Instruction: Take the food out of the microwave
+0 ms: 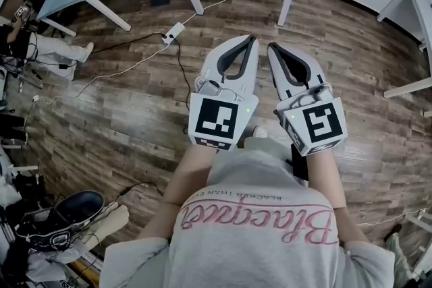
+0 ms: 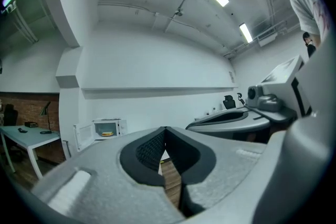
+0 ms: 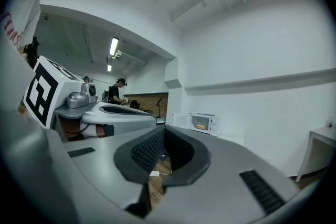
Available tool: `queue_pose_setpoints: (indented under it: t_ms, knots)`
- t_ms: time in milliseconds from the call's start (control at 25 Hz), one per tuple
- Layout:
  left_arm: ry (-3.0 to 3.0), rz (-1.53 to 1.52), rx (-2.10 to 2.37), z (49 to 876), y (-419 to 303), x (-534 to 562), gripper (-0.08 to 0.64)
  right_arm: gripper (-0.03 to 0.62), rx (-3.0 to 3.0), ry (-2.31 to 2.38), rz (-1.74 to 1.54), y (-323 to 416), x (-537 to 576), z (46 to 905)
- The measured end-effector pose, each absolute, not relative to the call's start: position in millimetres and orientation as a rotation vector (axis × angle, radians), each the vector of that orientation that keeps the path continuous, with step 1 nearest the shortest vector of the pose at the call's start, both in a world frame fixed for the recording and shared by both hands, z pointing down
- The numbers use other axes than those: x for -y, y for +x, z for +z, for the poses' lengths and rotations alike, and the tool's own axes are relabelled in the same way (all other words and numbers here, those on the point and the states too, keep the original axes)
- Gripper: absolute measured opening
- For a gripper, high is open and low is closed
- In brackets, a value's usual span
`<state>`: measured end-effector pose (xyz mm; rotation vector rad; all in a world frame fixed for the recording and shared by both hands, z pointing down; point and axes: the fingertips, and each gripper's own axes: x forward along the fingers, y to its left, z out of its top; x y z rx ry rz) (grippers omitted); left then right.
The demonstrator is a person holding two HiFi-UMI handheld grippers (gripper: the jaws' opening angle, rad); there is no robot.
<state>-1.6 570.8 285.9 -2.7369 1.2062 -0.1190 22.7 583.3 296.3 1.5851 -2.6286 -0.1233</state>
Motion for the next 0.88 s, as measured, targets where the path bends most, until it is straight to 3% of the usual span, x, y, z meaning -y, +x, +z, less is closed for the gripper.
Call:
queue_pose_setpoints:
  t_ms: [880]
  knots:
    - [-2.706,-0.111,-1.358,301.6,30.0,-487.2,0.005,0.009,2.660,1.494,-0.125,60.7,-501.0,302.5]
